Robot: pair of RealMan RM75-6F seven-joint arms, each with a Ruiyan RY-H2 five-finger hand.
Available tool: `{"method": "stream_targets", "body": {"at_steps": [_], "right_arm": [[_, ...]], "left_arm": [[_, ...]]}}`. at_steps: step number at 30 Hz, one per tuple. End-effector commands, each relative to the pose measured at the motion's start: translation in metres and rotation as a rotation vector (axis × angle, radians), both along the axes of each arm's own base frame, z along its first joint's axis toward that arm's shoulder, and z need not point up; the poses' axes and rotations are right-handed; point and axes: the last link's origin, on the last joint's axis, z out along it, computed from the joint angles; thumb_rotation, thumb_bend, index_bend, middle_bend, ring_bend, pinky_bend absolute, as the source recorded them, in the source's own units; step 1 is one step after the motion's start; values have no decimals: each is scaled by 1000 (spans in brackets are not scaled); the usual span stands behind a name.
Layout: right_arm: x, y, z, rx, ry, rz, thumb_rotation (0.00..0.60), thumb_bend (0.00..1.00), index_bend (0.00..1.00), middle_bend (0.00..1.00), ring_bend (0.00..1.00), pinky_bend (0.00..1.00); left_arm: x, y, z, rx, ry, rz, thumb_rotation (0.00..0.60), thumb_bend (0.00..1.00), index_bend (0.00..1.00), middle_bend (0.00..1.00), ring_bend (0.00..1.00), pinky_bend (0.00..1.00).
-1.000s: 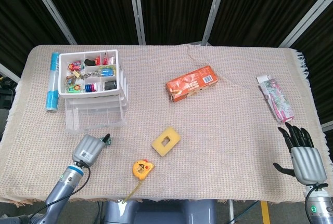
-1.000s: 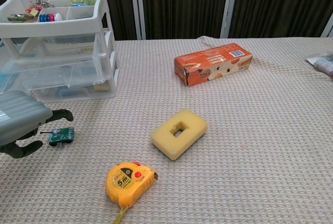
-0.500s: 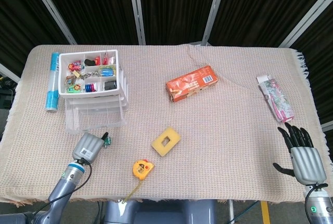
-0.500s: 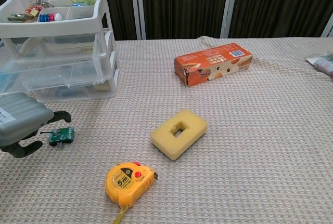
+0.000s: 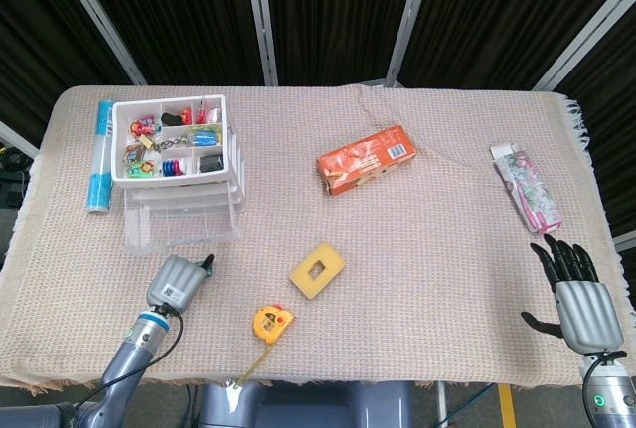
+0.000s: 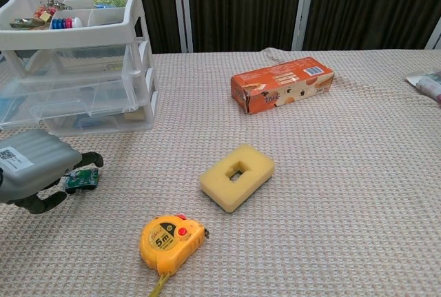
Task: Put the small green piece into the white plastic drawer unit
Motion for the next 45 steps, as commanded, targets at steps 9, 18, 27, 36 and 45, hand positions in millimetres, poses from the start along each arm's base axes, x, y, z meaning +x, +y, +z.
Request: {"method": "stream_targets", "body": {"at_steps": [9, 18, 27, 36, 45], "right_arm": [[0, 0, 0, 2, -2, 2, 600, 0, 93, 0, 0, 0], [1, 0, 0, 2, -6, 5, 600, 0, 94, 0, 0, 0], [1, 1, 0, 1, -8, 7, 600, 0, 94, 0, 0, 0], [1, 1, 0, 0, -8, 11, 600, 0, 95, 0, 0, 0], [1, 1, 0, -3, -10, 12, 600, 0, 95, 0, 0, 0]], "left_arm": [[-1, 1, -6, 12, 9, -13, 600, 476, 187, 997, 850, 706], [1, 0, -16, 6, 12, -26, 600, 475, 241, 997, 850, 706], [-1, -1, -20, 17, -15, -26, 600, 476, 582, 997, 851, 706], [-1, -1, -16, 30, -42, -36, 600, 494, 764, 997, 851, 706], [-4, -2, -13, 25, -44, -35, 600, 500, 719, 997, 852, 706]]}}
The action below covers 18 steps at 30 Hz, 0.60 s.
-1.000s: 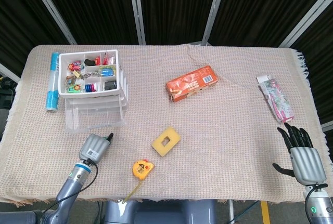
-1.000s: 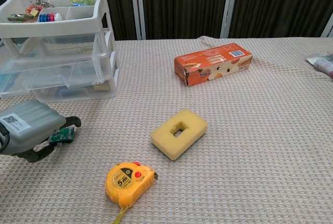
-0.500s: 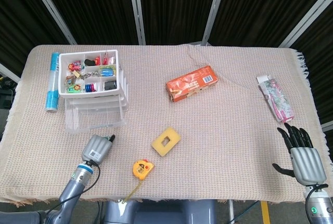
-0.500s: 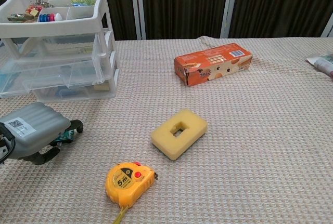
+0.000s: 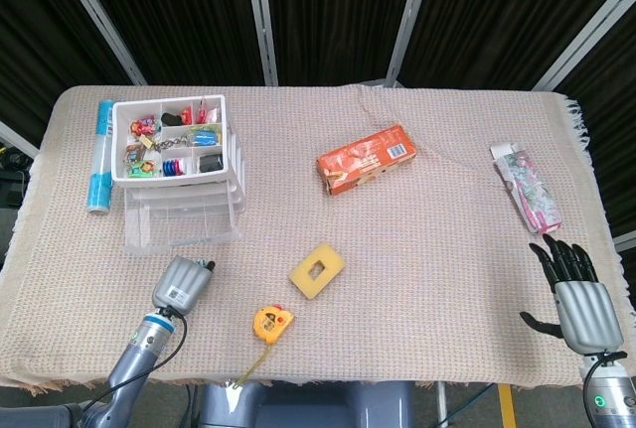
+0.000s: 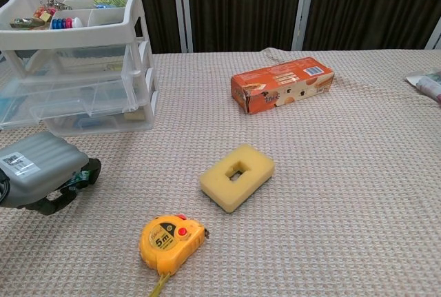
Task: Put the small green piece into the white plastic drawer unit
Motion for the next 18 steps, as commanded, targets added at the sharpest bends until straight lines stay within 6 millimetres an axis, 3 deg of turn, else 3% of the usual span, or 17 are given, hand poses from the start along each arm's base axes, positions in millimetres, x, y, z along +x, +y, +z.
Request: {"method": "stream_targets", "body": {"at_steps": [1, 4, 9, 15, 18], "right_arm": [[0, 0, 0, -1, -1, 0, 600, 0, 95, 0, 0, 0], [0, 0, 0, 0, -1, -1, 600, 0, 96, 0, 0, 0], [0, 0, 0, 1, -3, -1, 600, 0, 95, 0, 0, 0], [0, 0, 0, 0, -1, -1, 600, 0, 96, 0, 0, 0], [0, 0, 0, 0, -1, 0, 600, 0, 95, 0, 0, 0]], "left_arm": [[-1, 0, 1, -4, 3, 5, 600, 499, 661, 997, 851, 706], [-2, 1, 2, 0, -1, 1, 600, 500, 531, 997, 851, 706], [-3, 3, 3, 4, -5, -3, 600, 499, 563, 996, 851, 706], [-9, 4, 6, -9, 33, -1, 600, 489, 427, 988, 847, 702], [-11, 5, 8, -4, 42, 8, 600, 485, 491, 988, 847, 702]]}}
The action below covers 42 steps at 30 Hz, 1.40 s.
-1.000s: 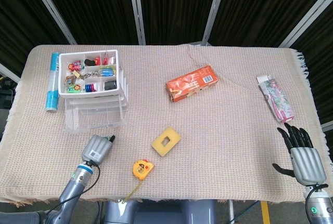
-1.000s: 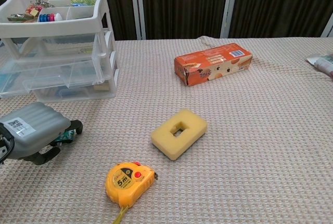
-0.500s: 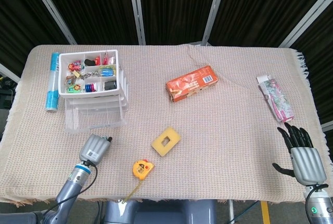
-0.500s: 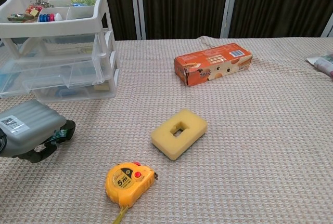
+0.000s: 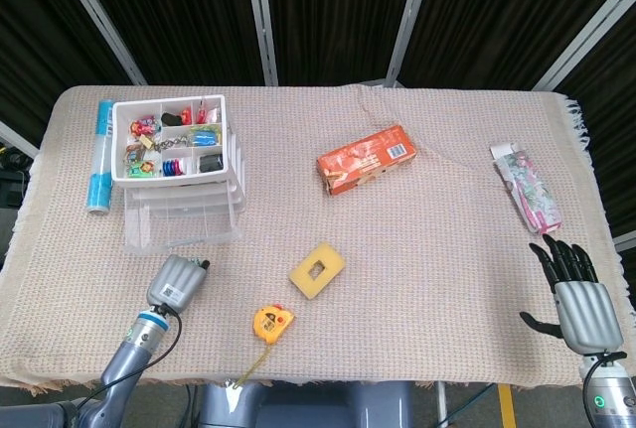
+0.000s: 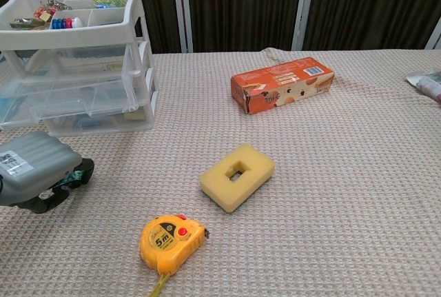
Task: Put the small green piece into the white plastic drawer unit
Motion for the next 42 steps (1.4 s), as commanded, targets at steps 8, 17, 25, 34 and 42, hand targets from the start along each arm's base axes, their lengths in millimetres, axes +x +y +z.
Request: {"method": "stream_targets", "body": {"at_steps": [8, 17, 25, 34, 42], "right_arm": [[0, 0, 0, -1, 1, 0, 600, 0, 95, 0, 0, 0], [0, 0, 0, -3, 1, 0, 600, 0, 95, 0, 0, 0], [0, 0, 0, -4, 3, -2, 600, 0, 95, 0, 0, 0], [0, -1, 0, -5, 5, -6, 600, 0, 95, 0, 0, 0], [-1, -1, 0, -6, 8, -11, 600, 0, 95, 0, 0, 0]], "left_arm": [[-4, 2, 4, 6, 1, 14, 600, 505, 792, 989, 847, 702], [-2, -2, 7, -7, -29, 4, 600, 519, 830, 989, 847, 702], [4, -14, 18, -26, -60, -31, 600, 518, 830, 989, 847, 702], [13, -31, 36, -49, -115, -80, 600, 518, 830, 989, 847, 702], [24, -46, 48, -73, -165, -133, 600, 520, 837, 989, 846, 702]]}}
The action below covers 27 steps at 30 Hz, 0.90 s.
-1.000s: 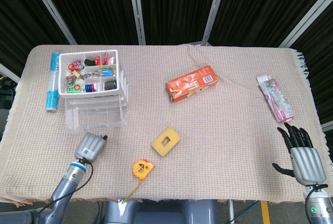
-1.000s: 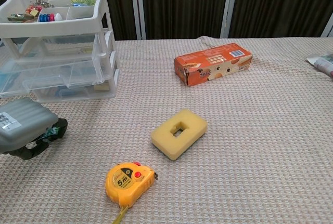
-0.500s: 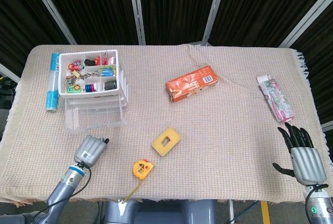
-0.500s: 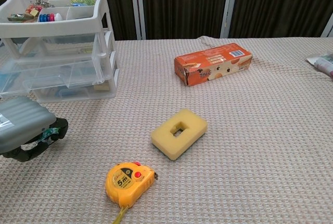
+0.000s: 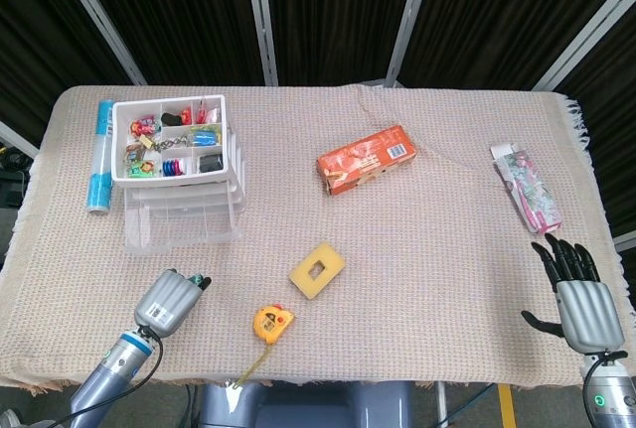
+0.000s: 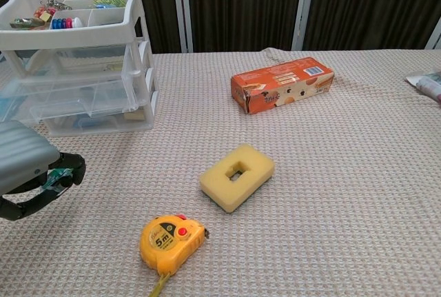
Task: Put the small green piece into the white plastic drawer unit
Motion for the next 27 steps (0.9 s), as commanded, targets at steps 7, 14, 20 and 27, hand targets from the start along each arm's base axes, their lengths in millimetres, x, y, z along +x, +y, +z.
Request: {"method": "stream_targets", "body": {"at_steps": [7, 14, 20, 27], "right_arm": [[0, 0, 0, -2, 1, -3, 600, 0, 96, 0, 0, 0], [1, 1, 0, -2, 2, 1, 600, 0, 97, 0, 0, 0], [1, 1, -1, 0, 6, 6, 600, 0, 98, 0, 0, 0], [1, 1, -1, 2, 4, 3, 600, 0, 98, 0, 0, 0]], "left_arm": [[28, -8, 19, 4, -64, -84, 600, 517, 838, 989, 847, 702], [64, -2, 49, 57, -90, -188, 600, 518, 840, 989, 846, 702], [92, 10, 78, 120, -150, -227, 600, 519, 842, 989, 847, 702], [104, 37, 113, 185, -124, -221, 600, 518, 831, 989, 846, 702]]}}
